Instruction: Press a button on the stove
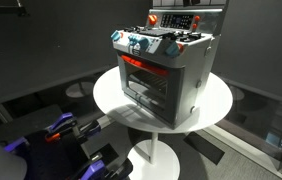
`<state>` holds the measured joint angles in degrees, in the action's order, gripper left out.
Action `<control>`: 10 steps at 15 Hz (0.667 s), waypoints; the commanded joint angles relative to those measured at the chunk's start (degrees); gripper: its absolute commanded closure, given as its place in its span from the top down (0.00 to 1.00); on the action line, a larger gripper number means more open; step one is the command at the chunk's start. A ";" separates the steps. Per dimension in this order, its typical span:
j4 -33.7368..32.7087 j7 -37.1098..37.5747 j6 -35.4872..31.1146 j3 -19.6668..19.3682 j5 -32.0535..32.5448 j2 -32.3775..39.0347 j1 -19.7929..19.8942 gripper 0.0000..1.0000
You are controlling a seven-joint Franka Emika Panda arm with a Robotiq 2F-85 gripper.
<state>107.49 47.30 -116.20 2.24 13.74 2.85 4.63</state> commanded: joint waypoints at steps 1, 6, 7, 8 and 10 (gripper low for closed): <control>-0.14 -0.06 0.15 -1.58 -0.11 0.01 -1.60 1.00; -0.17 -0.56 -3.28 -2.66 -0.78 1.45 -2.08 1.00; -0.17 -0.48 -4.24 -2.85 -0.79 1.77 -2.14 1.00; -0.27 -0.49 -5.14 -3.06 -0.84 2.19 -2.21 1.00; -0.52 -0.91 -6.74 -3.44 -1.48 3.11 -2.28 1.00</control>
<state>107.66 47.31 -120.87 0.02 13.68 4.84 3.03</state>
